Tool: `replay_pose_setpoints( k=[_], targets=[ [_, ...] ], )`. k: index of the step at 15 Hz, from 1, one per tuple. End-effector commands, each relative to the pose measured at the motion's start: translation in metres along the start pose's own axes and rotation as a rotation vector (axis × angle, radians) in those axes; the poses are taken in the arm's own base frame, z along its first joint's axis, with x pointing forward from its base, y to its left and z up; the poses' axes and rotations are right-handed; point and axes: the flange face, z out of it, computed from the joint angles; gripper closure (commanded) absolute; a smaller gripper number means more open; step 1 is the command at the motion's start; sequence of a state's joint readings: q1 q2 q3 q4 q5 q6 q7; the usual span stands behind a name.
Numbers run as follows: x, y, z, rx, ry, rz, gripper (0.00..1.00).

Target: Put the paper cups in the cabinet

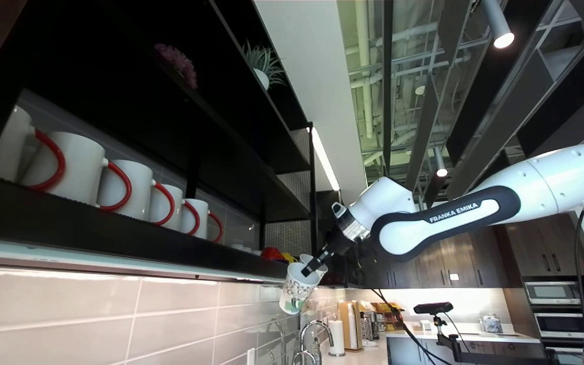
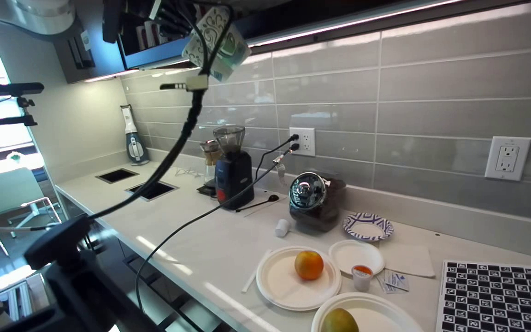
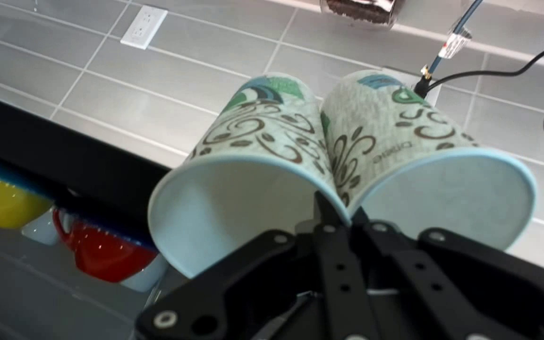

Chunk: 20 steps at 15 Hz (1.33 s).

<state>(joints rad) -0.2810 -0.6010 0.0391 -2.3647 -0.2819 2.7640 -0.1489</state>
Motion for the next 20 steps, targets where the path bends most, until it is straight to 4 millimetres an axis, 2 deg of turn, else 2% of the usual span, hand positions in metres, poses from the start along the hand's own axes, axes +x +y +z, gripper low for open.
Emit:
replay_pose_setpoints(
  k=[1, 4, 6, 7, 11, 12, 20],
  targets=[
    [0.040, 0.008, -0.026, -0.028, -0.004, 0.026, 0.98],
    [0.066, 0.009, -0.045, -0.002, -0.021, 0.043, 0.98],
    [0.075, 0.007, -0.053, 0.061, -0.061, 0.054, 0.98],
    [0.061, 0.006, -0.049, 0.013, -0.036, 0.036, 0.94],
    [0.070, 0.004, -0.056, 0.043, -0.052, 0.041, 0.94],
    [0.070, 0.005, -0.055, 0.044, -0.054, 0.041, 0.98],
    [0.117, 0.047, -0.099, 0.051, 0.027, 0.118, 0.98]
  ],
)
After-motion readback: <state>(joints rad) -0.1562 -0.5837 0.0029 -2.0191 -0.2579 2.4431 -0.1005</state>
